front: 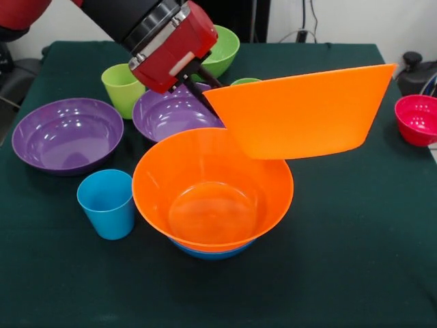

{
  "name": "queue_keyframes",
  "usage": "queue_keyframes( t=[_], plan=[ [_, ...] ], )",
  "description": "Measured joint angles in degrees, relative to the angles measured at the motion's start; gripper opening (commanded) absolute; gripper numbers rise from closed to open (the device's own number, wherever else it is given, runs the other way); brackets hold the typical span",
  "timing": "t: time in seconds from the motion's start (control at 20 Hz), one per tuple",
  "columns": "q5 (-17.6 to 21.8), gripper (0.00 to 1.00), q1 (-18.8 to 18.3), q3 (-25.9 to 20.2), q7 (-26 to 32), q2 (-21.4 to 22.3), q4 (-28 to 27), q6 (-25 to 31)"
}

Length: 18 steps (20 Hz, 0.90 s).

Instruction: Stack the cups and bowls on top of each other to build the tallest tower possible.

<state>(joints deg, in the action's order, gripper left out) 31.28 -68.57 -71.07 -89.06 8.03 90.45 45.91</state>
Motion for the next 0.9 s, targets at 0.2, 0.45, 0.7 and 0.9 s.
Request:
queue_keyframes(
  t=[0.2,0.45,0.7,0.9],
  plan=[
    [0.18,0.00,0.00,0.00,0.01,1.02,-0.35,0.01],
    [0.48,0.00,0.01,-0.01,1.67,2.19,-2.88,1.63],
    [1.55,0.00,0.05,0.11,4.73,2.58,-5.81,2.65],
    [3.01,0.00,0.09,0.52,7.21,3.27,-7.93,2.83]
  ],
)
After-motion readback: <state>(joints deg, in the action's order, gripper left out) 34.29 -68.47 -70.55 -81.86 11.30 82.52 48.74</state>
